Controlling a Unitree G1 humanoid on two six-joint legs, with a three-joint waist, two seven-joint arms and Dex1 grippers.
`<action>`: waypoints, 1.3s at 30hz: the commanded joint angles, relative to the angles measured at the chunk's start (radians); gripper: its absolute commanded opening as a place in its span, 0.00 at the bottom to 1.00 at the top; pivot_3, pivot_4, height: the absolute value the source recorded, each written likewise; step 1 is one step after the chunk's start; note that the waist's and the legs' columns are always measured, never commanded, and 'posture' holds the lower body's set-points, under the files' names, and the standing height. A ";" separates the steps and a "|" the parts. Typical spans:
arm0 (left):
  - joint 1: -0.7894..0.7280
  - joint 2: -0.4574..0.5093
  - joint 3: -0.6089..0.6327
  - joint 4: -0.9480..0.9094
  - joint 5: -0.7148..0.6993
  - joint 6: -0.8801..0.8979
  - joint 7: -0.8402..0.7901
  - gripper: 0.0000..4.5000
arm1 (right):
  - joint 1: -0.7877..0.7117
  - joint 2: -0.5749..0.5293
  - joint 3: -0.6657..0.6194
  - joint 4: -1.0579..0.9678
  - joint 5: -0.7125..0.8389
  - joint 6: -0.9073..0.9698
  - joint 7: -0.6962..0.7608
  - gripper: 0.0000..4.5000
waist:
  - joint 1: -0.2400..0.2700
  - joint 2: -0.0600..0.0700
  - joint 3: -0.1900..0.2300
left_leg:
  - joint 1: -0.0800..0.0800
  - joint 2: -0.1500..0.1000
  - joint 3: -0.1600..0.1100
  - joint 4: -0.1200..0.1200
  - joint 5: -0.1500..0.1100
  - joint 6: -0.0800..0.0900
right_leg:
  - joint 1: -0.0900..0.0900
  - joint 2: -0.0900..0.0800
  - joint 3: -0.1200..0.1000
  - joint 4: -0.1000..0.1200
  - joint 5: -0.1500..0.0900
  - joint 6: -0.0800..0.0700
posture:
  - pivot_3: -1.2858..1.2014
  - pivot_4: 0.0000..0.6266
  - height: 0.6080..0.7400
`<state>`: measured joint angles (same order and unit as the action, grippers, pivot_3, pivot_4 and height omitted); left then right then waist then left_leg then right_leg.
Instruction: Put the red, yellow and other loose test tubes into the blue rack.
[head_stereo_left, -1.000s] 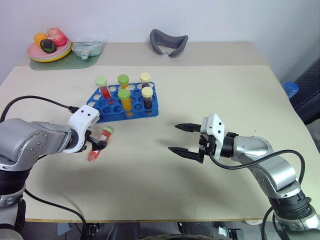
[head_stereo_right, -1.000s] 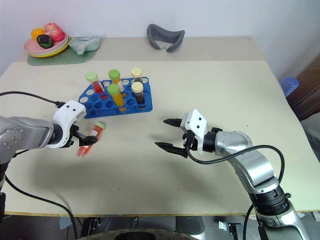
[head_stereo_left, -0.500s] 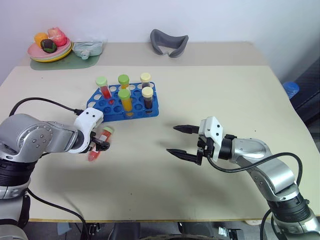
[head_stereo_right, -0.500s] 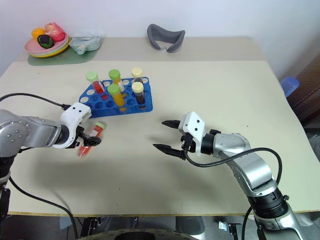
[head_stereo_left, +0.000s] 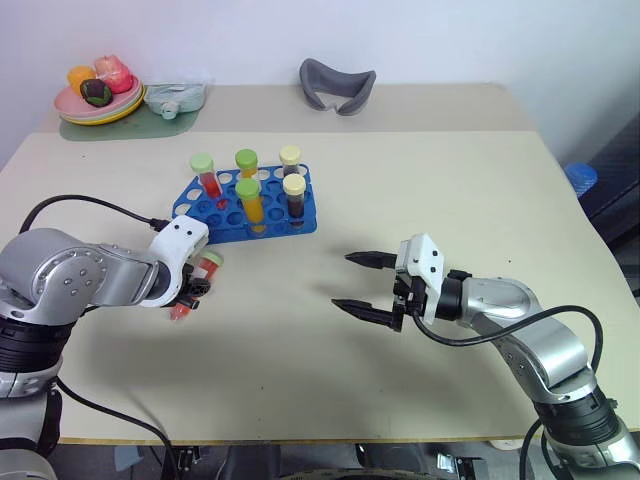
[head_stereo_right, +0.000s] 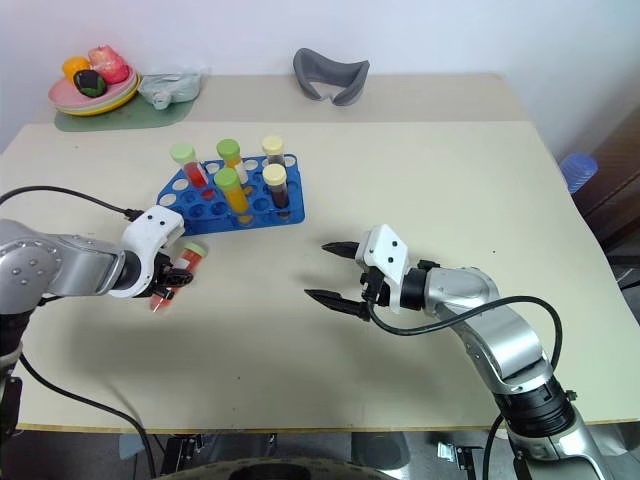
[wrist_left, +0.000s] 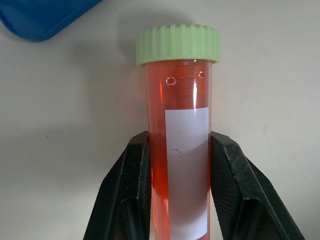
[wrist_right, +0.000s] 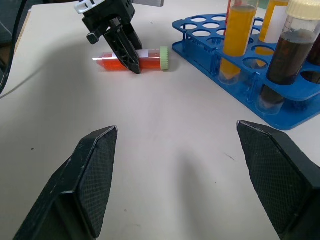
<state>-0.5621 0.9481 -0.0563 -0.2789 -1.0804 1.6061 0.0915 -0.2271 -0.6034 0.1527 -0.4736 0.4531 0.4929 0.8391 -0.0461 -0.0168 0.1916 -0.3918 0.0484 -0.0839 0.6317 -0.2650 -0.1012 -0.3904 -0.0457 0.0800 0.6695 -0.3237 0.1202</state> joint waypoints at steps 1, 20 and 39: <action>0.001 0.030 0.020 0.004 0.011 0.008 0.025 0.30 | 0.001 0.009 -0.005 -0.039 0.005 -0.016 -0.002 0.87 | 0.000 0.000 0.000 | 0.000 0.000 0.000 0.000 0.000 0.000 | 0.000 0.000 0.000 0.000 0.000 0.000 | 0.52 0.24 1.00; 0.008 0.054 0.044 0.004 0.001 0.008 0.041 0.30 | -0.010 0.011 0.000 -0.030 0.005 -0.015 0.004 0.87 | 0.002 0.000 0.000 | 0.000 0.000 0.000 0.000 0.000 0.000 | 0.000 0.000 0.000 0.000 0.000 0.000 | 0.52 0.24 1.00; 0.293 -0.303 0.399 -0.231 0.537 -1.072 -0.205 0.30 | -0.060 0.066 -0.009 0.008 0.010 -0.009 -0.026 0.87 | 0.004 0.000 -0.001 | 0.000 0.000 0.002 -0.001 0.001 -0.001 | 0.001 -0.001 0.001 -0.002 0.000 0.000 | 0.52 0.24 1.00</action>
<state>-0.2860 0.6694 0.3887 -0.4923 -0.6525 0.6818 -0.1113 -0.2703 -0.5507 0.1603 -0.4552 0.4538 0.4936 0.8261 -0.0424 -0.0165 0.1909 -0.3925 0.0485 -0.0822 0.6313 -0.2644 -0.1025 -0.3901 -0.0464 0.0802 0.6675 -0.3234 0.1201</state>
